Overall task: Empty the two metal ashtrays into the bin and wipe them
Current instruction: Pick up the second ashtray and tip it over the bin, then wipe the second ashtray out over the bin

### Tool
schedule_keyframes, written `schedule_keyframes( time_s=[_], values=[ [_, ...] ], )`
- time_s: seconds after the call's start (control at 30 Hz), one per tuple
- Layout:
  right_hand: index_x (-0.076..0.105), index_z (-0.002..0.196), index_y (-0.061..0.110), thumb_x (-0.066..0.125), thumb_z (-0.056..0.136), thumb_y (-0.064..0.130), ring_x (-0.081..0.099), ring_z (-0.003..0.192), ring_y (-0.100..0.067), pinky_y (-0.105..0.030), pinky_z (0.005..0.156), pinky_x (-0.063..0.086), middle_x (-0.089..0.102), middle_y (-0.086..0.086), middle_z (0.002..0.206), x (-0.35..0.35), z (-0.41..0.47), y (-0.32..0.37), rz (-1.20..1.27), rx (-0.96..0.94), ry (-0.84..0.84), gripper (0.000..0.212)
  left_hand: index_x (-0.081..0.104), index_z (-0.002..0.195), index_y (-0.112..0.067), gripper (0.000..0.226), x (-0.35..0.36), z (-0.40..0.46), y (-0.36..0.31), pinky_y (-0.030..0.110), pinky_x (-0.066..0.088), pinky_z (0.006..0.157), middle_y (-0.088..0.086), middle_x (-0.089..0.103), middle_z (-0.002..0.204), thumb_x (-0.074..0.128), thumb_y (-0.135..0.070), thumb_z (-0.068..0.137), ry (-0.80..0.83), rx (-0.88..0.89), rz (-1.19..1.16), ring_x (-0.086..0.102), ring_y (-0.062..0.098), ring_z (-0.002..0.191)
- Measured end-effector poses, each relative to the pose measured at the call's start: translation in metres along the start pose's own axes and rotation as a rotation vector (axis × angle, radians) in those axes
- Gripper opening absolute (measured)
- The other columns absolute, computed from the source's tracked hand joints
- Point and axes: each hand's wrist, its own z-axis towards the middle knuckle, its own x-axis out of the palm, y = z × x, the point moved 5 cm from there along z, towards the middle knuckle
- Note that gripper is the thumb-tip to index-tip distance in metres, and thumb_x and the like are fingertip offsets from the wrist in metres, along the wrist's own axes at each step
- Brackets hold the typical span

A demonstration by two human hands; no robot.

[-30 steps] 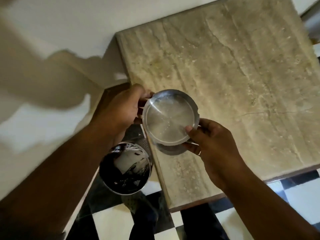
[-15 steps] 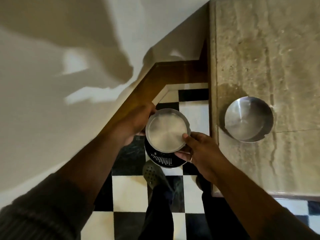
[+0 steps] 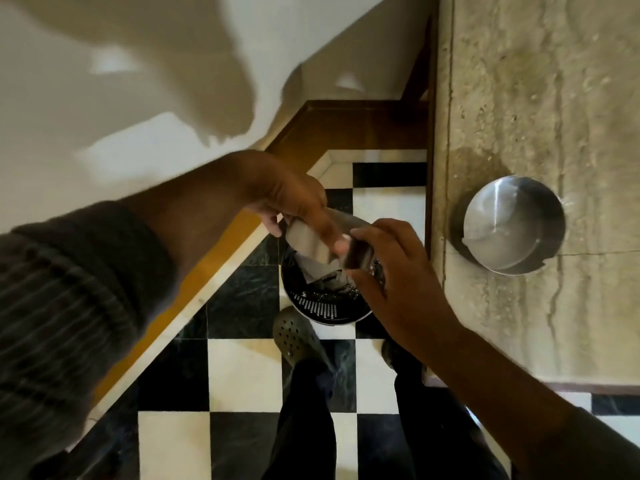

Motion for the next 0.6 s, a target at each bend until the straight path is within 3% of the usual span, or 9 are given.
schedule_keyframes(
  time_s=[0.1,0.23,0.33,0.4,0.47,0.53,0.57,0.6],
  values=[
    [0.058,0.119,0.008,0.065,0.085,0.022,0.056,0.114,-0.031,-0.036,0.097,0.050,0.058,-0.019,0.123,0.001,-0.007,0.002,-0.105,-0.112,-0.024,0.037,0.054,0.122,-0.022,0.104,0.010,0.008,-0.005,0.037,0.056,0.082,0.001,0.062,0.115,0.092,-0.052,0.030,-0.038,0.041,0.134,0.060,0.022,0.104],
    [0.052,0.129,0.006,0.061,0.088,0.030,0.052,0.124,-0.033,-0.043,0.103,0.049,0.055,-0.022,0.132,0.007,-0.013,-0.006,-0.141,-0.124,-0.023,0.049,0.052,0.121,-0.020,0.095,0.021,0.023,0.000,0.043,0.059,0.086,0.001,0.063,0.113,0.085,-0.058,0.040,-0.226,0.225,0.159,0.062,0.023,0.103],
    [0.017,0.150,0.008,0.063,0.081,0.049,0.016,0.149,-0.028,-0.033,0.121,0.017,0.021,-0.022,0.158,-0.004,-0.009,-0.009,-0.159,-0.132,0.105,0.093,0.039,0.136,-0.019,0.119,0.029,0.027,0.014,0.042,0.052,0.096,0.001,0.053,0.129,0.077,-0.074,0.038,-0.534,0.294,0.400,0.051,0.021,0.117],
    [0.000,0.151,0.004,0.064,0.074,0.065,-0.006,0.151,-0.030,-0.031,0.123,0.001,0.000,-0.023,0.161,-0.031,0.001,-0.006,-0.194,-0.179,0.054,0.117,0.027,0.147,-0.013,0.137,0.038,0.026,0.021,0.042,0.045,0.105,0.005,0.043,0.143,0.075,-0.079,0.037,-0.671,0.319,0.582,0.042,0.025,0.128],
    [0.003,0.150,0.002,0.057,0.066,0.082,-0.006,0.150,-0.039,-0.046,0.124,0.005,-0.003,-0.026,0.161,-0.047,0.017,-0.010,-0.283,-0.110,0.029,0.128,0.021,0.150,-0.010,0.140,0.045,0.023,0.027,0.040,0.039,0.108,0.009,0.038,0.149,0.078,-0.076,0.041,-0.742,0.339,0.629,0.039,0.027,0.132],
    [0.025,0.149,0.012,0.034,0.044,0.103,0.001,0.149,-0.043,-0.049,0.123,0.010,0.004,-0.025,0.161,-0.036,0.026,-0.011,-0.260,0.066,0.281,0.139,0.018,0.152,-0.009,0.139,0.048,0.026,0.030,0.040,0.034,0.112,0.011,0.036,0.152,0.076,-0.074,0.044,-0.773,0.350,0.602,0.036,0.028,0.136],
    [0.037,0.143,0.013,0.025,0.038,0.105,0.007,0.148,-0.045,-0.048,0.123,0.011,0.011,-0.028,0.159,-0.024,0.025,-0.009,-0.240,0.070,0.368,0.140,0.017,0.152,-0.009,0.138,0.049,0.028,0.031,0.041,0.033,0.115,0.012,0.034,0.153,0.073,-0.073,0.044,-0.784,0.354,0.575,0.034,0.028,0.138],
    [0.036,0.145,0.007,0.024,0.046,0.102,0.011,0.147,-0.046,-0.049,0.122,0.011,0.015,-0.031,0.158,-0.013,0.021,-0.005,-0.278,-0.030,0.377,0.138,0.017,0.152,-0.009,0.137,0.050,0.032,0.031,0.041,0.032,0.115,0.012,0.033,0.153,0.073,-0.072,0.045,-0.801,0.364,0.540,0.032,0.028,0.139]
  ],
)
